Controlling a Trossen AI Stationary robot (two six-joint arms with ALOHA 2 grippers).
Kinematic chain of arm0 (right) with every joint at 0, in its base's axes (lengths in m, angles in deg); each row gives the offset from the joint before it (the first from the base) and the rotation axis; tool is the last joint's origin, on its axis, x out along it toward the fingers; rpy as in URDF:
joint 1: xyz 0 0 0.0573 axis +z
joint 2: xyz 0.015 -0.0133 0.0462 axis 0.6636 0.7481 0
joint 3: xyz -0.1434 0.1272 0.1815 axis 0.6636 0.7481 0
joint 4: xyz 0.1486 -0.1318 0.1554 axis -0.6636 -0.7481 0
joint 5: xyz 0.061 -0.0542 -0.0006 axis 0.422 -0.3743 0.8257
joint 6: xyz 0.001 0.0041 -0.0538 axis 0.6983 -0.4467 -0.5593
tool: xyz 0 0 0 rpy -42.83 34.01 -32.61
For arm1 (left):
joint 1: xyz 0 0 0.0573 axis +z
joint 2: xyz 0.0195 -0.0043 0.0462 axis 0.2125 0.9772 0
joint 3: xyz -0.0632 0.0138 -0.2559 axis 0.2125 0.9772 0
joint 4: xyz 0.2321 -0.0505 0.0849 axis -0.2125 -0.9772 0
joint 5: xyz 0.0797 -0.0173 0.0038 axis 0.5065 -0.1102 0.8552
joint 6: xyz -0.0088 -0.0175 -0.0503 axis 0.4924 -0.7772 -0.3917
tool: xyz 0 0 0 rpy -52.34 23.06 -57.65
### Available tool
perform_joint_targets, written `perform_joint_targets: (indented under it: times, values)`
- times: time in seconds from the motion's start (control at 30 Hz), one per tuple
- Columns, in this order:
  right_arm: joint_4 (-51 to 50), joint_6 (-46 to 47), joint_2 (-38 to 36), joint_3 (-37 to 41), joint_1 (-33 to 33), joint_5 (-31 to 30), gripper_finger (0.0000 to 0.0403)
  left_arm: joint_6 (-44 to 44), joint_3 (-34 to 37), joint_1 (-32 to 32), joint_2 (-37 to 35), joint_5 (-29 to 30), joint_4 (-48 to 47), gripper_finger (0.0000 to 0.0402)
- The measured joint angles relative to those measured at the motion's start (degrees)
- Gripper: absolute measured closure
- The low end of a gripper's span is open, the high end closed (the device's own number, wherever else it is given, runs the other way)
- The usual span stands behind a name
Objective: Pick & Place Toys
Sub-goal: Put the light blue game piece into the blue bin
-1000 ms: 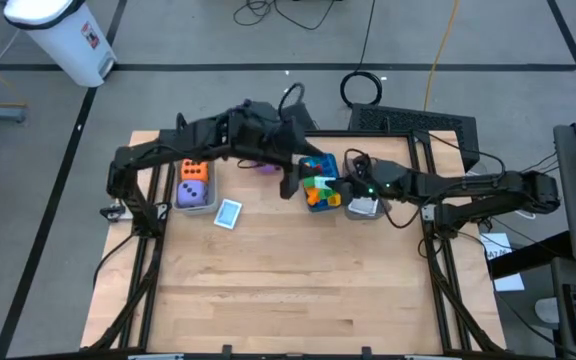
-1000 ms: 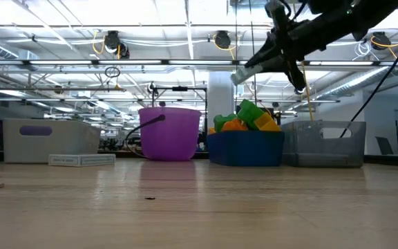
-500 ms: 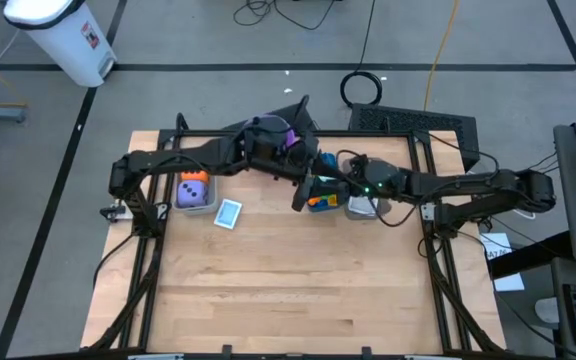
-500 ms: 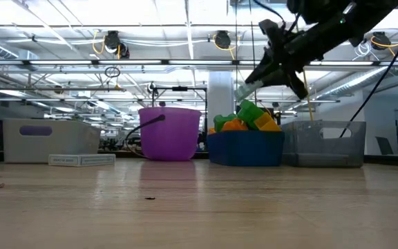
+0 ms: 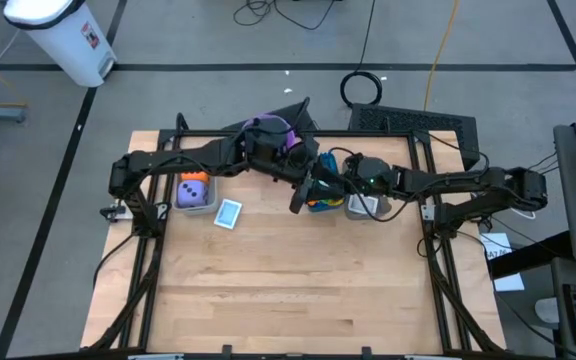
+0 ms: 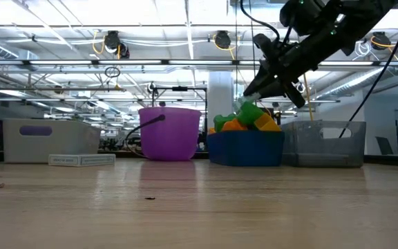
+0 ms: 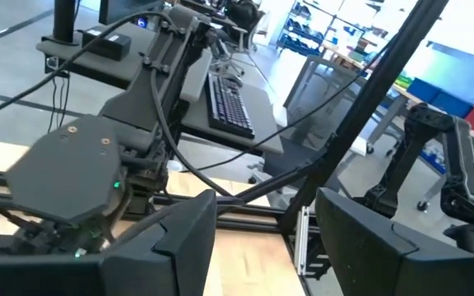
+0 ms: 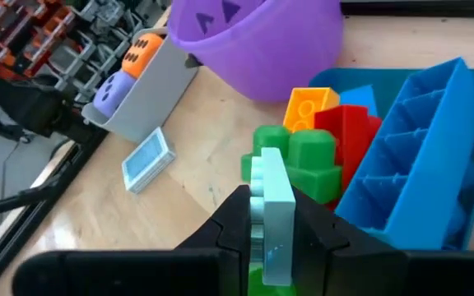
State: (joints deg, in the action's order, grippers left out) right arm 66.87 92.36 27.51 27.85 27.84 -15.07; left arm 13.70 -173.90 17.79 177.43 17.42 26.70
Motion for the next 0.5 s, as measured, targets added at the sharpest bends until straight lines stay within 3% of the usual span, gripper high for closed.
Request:
perform_joint_targets:
  times: [0.5]
  values:
    - [-4.41,-0.66,-0.02,0.00,-0.21,-1.63,0.0359,0.13,0.00,-0.02,0.00,-0.06,-0.11,0.0185]
